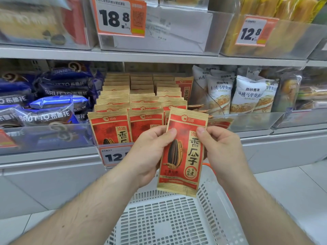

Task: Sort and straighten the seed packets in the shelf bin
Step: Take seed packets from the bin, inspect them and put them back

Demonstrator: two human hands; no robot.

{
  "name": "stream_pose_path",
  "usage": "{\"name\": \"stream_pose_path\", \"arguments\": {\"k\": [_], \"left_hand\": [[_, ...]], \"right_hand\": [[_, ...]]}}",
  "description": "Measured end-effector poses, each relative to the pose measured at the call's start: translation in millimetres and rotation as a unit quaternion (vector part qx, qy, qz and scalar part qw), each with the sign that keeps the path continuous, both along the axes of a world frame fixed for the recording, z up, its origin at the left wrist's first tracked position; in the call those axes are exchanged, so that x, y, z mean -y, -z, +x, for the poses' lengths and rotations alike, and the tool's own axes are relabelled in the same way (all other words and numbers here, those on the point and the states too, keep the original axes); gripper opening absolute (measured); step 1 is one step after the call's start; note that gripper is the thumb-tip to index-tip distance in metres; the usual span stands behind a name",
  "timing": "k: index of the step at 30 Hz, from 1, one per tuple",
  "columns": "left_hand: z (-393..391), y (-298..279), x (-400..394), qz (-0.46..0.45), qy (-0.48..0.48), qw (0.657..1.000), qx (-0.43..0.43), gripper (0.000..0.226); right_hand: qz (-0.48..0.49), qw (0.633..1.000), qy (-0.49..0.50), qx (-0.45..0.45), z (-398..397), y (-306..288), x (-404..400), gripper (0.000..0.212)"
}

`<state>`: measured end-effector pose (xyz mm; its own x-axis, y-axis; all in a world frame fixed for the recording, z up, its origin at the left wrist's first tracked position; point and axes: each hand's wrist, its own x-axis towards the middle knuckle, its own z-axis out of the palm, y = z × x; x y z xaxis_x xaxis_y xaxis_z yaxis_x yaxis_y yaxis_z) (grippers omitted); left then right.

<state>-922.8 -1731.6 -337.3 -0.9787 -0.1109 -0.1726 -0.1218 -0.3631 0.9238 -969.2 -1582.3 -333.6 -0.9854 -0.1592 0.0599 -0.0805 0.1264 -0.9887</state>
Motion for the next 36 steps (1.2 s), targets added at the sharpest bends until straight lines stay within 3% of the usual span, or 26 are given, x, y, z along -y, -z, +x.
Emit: {"name": "stream_pose_path", "arguments": {"k": [4,9,12,16,21,25,28,31,36], "left_hand": [[1.4,0.7,1.0,0.022,-0.012,1.000,-0.015,0.016],[-2.3,-1.8,7.3,0.044,-0.057,0.997,-0.025,0.021],[-2.4,-2.6,10.0,0.053,-0.048,0.997,-0.020,0.022],[-0.3,-1.4,11.4,0.062,-0.002,0.998,-0.025,0.028],[-1.1,0.3,13.4,0.088,-0.015,0.995,-0.039,0.038],[-0.2,-0.4,13.8,0.082,-0.017,0.996,-0.029,0.029],[0.4,2.0,14.1,0.020,-0.026,0.999,-0.027,0.022],[0.5,9.0,14.5,-0.165,-0.069,0.983,-0.043,0.017],[6.9,14.5,3.9,-0.194,-0.014,0.980,-0.034,0.069]], "right_hand": [[-0.022,0.999,-0.037,0.028,0.0,-1.6,-1.6,0.026],[0.069,0.982,-0.160,0.079,-3.0,-2.0,-11.0,0.029],[0.053,0.982,-0.168,0.073,-2.0,-1.9,-12.0,0.018],[0.004,0.985,-0.158,0.072,-2.8,-2.0,-13.0,0.037],[0.038,0.973,-0.217,0.072,-3.3,-2.8,-17.7,0.053],[0.041,0.971,-0.225,0.077,-2.4,-3.1,-16.9,0.056],[0.055,0.971,-0.220,0.076,0.1,-5.5,-15.8,0.058],[0.120,0.971,-0.203,0.050,3.3,-8.1,-12.9,0.050],[0.205,0.952,-0.225,-0.015,9.0,-5.1,-12.3,0.060]]}}
